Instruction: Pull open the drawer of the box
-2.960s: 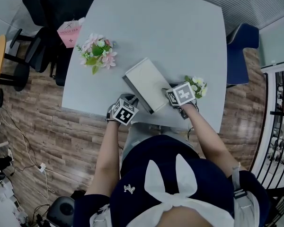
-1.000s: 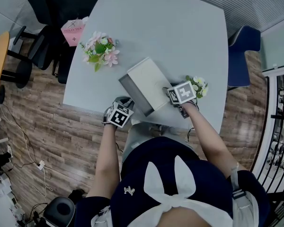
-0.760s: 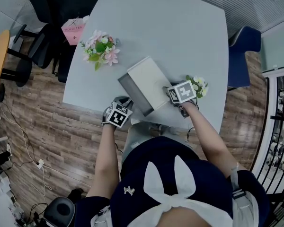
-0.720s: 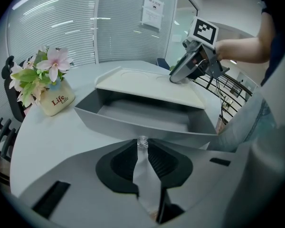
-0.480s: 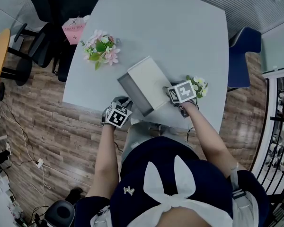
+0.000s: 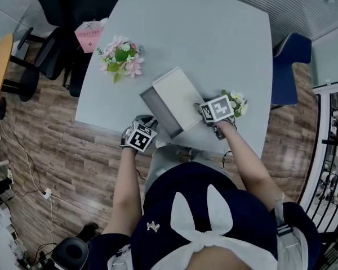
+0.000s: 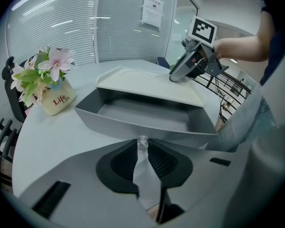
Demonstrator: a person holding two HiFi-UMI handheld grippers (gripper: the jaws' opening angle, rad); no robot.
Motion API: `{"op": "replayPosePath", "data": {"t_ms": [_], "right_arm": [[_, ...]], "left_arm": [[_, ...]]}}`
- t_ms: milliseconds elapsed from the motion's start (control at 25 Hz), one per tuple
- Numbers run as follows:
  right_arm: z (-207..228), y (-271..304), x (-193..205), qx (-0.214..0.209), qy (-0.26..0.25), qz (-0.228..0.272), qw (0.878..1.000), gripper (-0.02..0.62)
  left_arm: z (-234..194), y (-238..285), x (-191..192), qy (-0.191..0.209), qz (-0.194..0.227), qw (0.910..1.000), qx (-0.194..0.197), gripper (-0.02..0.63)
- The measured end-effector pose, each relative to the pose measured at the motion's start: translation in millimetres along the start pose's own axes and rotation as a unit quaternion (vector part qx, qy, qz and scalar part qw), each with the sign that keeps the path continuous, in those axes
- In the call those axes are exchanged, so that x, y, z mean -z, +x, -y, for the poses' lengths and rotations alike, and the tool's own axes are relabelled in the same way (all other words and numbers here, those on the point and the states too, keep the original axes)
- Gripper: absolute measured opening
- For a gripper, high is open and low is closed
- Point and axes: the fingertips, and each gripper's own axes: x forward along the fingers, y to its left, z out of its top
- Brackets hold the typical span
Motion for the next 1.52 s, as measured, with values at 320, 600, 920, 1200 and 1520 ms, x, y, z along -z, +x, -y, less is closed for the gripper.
{"op": "replayPosePath", "data": {"t_ms": [320, 600, 920, 1200, 1520], "right_arm": [[1, -1, 0, 0.001, 0.0, 0.001, 1.0, 0.187], [1, -1, 0, 0.004, 0.003, 0.0, 1.0, 0.187], [1, -2, 0, 0.009, 0.004, 0.004, 1.0, 0.187], [1, -3, -2, 0.015, 0.005, 0.008, 1.0, 0.187], [2, -4, -1, 0.017, 0.007, 0.012, 1.0, 0.189]], "left_arm": [[-3, -11, 11, -0.002, 0.002, 1.0, -0.008, 0.08], [-3, -13, 14, -0.001, 0.002, 1.0, -0.004, 0.08], [-14, -24, 41, -0.001, -0.012, 0.9999, -0.002, 0.08], [-11, -32, 41, -0.014, 0.013, 0.9998, 0.001, 0.08], [-8, -24, 43, -0.009, 0.005, 0.9999, 0.004, 0.08]]}}
